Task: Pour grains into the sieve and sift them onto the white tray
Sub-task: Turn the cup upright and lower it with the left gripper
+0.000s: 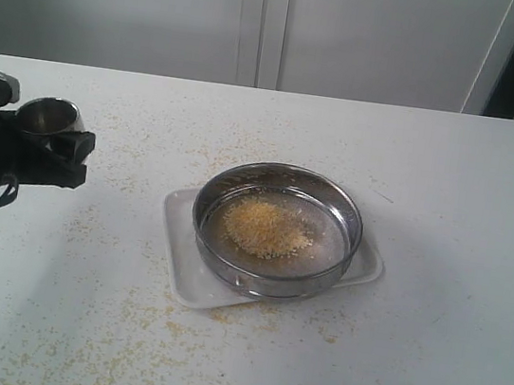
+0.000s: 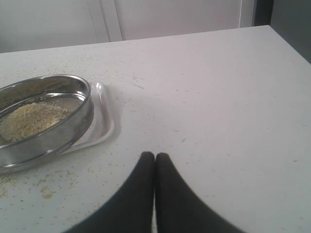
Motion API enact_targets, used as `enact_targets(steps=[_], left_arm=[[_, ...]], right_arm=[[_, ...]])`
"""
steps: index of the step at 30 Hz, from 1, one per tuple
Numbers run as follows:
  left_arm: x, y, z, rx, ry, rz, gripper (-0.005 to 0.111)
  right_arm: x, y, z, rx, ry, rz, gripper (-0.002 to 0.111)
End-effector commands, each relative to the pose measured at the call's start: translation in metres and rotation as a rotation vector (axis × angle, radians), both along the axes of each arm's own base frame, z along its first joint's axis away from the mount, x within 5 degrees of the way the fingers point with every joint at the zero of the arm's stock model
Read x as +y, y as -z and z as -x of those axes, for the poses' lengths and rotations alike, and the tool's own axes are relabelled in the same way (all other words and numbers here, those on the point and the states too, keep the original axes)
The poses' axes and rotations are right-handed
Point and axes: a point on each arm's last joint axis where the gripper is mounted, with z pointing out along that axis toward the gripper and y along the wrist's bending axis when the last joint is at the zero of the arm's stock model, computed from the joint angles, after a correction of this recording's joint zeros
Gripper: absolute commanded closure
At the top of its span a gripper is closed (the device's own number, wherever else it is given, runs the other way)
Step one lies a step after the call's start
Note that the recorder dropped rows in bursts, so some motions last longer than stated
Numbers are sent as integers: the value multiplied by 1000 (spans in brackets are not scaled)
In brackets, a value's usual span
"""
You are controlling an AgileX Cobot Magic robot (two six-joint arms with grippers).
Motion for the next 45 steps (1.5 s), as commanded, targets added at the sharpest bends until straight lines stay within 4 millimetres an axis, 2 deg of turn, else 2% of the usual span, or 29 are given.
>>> enact_targets(steps=[1, 4, 7, 11, 20, 23, 30, 33, 37, 45], left_arm=[[-1, 19, -4, 11, -1, 69, 107], [-2, 31, -7, -5, 5, 83, 107], [-2, 50, -7, 52, 6, 60, 107], [-4, 62, -12, 71, 16, 37, 107], [-6, 61, -21, 53, 17, 40, 107], [-6, 65, -19, 96, 37, 10, 96], [-6, 66, -19, 104, 35, 12, 42], [-6, 64, -19, 100, 35, 12, 29], [-6, 61, -19, 97, 34, 10, 24], [-12, 49, -18, 57, 107, -9, 25]], right_arm=[[-1, 1, 0, -5, 3, 22, 108], [-1, 1, 0, -5, 3, 22, 108], [-1, 1, 0, -5, 3, 22, 108], [-1, 1, 0, -5, 3, 22, 108], [-1, 1, 0, -5, 3, 22, 108], [-1, 1, 0, -4, 5, 12, 108], [-1, 1, 0, -3, 8, 3, 108], [-1, 1, 0, -3, 8, 3, 108], [-1, 1, 0, -3, 8, 3, 108], [-1, 1, 0, -3, 7, -1, 108]])
